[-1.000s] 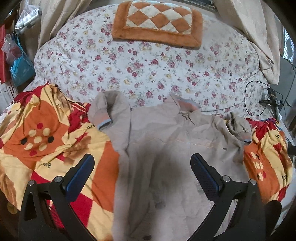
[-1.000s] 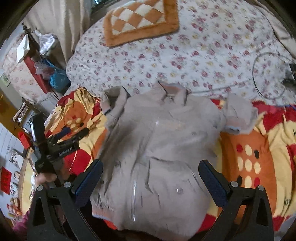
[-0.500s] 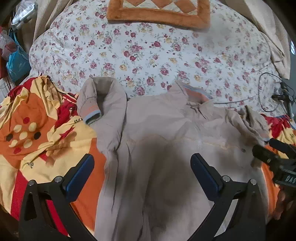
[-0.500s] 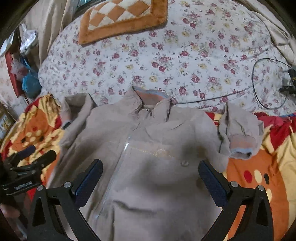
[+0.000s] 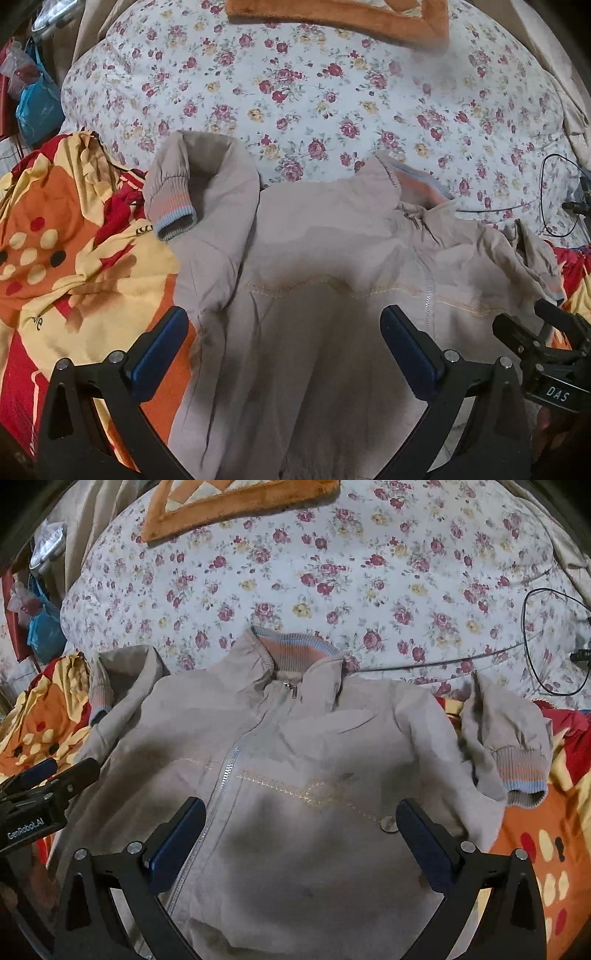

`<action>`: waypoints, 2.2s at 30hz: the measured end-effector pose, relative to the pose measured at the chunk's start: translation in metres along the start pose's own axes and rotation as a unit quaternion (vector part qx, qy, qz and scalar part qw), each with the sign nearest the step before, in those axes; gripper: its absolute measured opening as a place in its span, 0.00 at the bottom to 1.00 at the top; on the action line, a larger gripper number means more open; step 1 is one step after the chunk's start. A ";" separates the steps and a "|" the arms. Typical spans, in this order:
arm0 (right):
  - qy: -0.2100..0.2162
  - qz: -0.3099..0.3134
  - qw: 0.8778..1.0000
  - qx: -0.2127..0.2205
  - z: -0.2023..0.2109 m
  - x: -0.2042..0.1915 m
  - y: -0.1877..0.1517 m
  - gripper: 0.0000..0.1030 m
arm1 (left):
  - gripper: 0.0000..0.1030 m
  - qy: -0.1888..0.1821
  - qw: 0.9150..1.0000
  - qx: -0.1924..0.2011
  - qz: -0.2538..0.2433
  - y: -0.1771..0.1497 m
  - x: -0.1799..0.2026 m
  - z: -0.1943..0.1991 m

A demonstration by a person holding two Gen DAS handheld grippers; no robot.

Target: Fold large clothes

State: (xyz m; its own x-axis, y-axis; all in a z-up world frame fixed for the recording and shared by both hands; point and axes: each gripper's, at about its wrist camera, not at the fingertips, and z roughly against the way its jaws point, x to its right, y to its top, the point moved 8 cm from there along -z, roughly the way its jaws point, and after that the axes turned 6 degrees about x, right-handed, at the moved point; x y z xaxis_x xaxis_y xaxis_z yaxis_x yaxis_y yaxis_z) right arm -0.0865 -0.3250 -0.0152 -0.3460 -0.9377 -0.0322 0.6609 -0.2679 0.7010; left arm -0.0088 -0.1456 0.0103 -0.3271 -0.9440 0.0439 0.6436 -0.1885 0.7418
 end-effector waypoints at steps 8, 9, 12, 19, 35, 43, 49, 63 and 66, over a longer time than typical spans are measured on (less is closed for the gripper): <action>-0.007 0.001 1.000 -0.005 -0.007 0.002 0.000 1.00 | 1.00 0.008 1.000 -0.002 -0.006 -0.003 0.000 -0.007; -0.008 -0.001 1.000 -0.006 -0.008 0.003 -0.001 1.00 | 1.00 0.009 1.000 -0.003 -0.004 -0.003 -0.001 -0.007; -0.012 -0.006 1.000 -0.009 -0.010 0.006 -0.003 1.00 | 1.00 0.011 1.000 -0.006 -0.002 -0.005 -0.002 -0.009; -0.017 0.013 1.000 -0.007 -0.009 0.000 -0.005 1.00 | 1.00 0.012 1.000 -0.006 -0.002 -0.006 -0.003 -0.010; -0.016 0.010 1.000 -0.018 -0.015 0.001 -0.011 1.00 | 1.00 0.017 1.000 -0.010 -0.003 -0.009 -0.006 -0.012; -0.016 0.014 1.000 -0.022 -0.015 -0.001 -0.012 1.00 | 1.00 0.020 1.000 -0.012 -0.003 -0.011 -0.005 -0.015; -0.017 0.015 1.000 -0.022 -0.015 -0.001 -0.012 1.00 | 1.00 0.020 1.000 -0.012 -0.002 -0.012 -0.005 -0.015; -0.008 0.013 0.999 -0.030 -0.018 -0.003 -0.015 1.00 | 1.00 0.022 1.000 -0.013 -0.002 -0.011 -0.006 -0.016; -0.007 0.013 0.999 -0.029 -0.018 -0.003 -0.014 1.00 | 1.00 0.021 1.000 -0.013 0.000 -0.011 -0.006 -0.015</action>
State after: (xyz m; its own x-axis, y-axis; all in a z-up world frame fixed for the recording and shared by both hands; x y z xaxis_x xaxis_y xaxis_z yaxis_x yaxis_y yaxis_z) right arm -0.0832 -0.3226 -0.0376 -0.3369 -0.9415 -0.0033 0.7078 -0.2556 0.6586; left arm -0.0037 -0.1421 -0.0084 -0.2974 -0.9546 0.0148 0.6617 -0.1949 0.7240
